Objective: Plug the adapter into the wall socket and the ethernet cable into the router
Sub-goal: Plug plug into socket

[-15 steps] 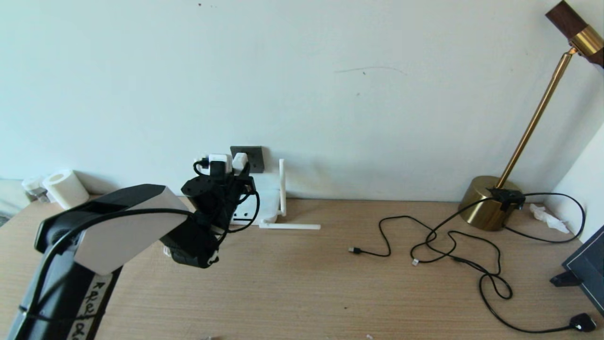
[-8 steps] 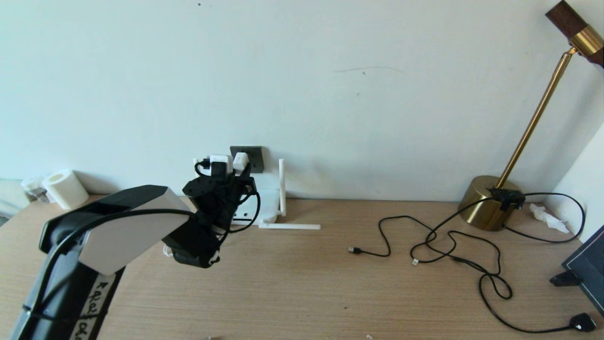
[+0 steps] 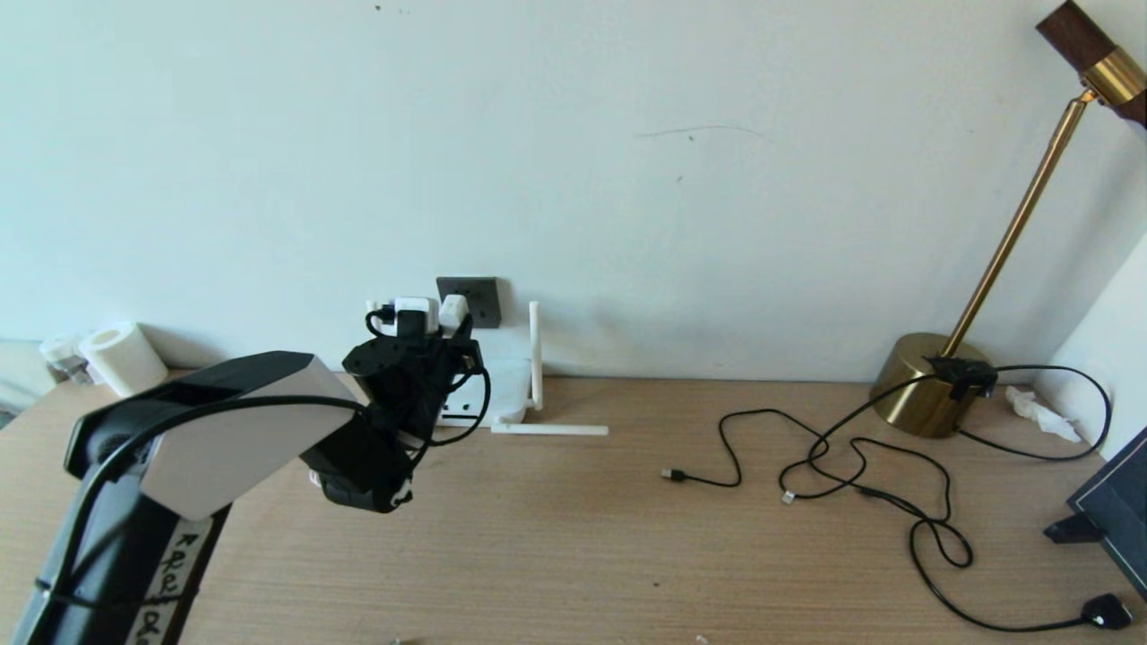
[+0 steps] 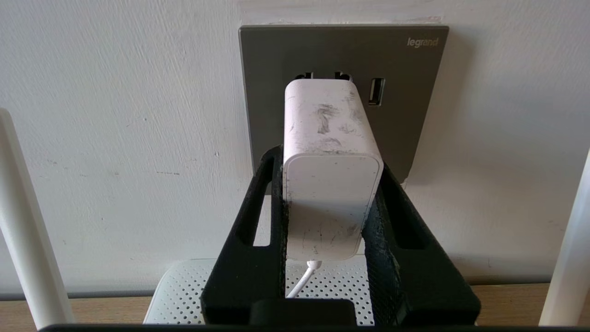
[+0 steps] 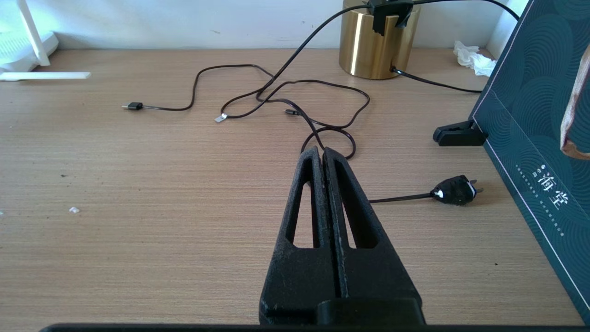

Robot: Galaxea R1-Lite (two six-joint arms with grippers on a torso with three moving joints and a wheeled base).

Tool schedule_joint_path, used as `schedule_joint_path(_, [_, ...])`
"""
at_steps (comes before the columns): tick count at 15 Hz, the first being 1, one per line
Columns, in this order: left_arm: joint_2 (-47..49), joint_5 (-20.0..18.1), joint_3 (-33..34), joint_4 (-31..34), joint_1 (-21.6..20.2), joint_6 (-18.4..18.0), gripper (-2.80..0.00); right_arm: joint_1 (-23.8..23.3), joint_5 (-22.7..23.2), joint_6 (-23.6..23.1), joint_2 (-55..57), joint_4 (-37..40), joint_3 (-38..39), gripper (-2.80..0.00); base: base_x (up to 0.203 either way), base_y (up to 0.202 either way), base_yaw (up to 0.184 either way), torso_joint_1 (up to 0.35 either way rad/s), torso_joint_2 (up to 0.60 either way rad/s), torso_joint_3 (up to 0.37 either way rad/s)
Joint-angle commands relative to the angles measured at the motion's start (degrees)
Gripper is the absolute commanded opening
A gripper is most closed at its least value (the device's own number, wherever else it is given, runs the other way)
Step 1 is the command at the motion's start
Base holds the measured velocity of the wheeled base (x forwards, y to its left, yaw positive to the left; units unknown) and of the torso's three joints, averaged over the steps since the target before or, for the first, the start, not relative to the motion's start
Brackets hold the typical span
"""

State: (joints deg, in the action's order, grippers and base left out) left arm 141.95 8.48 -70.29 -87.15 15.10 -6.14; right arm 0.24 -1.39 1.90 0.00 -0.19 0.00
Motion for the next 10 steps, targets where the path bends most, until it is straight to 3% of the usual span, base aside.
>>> schedule_joint_path(1, [0.0, 0.0, -0.3, -0.5, 0.0, -0.1, -2.8, 0.0, 0.0, 0.0, 0.0, -0.1, 0.0, -2.8, 0.0, 0.0, 0.0, 0.0, 0.0, 0.0])
schedule_joint_path(10, [1.1, 0.0, -1.7, -0.5, -0.1, -0.1, -2.8, 0.0, 0.0, 0.0, 0.0, -0.1, 0.0, -2.8, 0.0, 0.0, 0.0, 0.0, 0.0, 0.0])
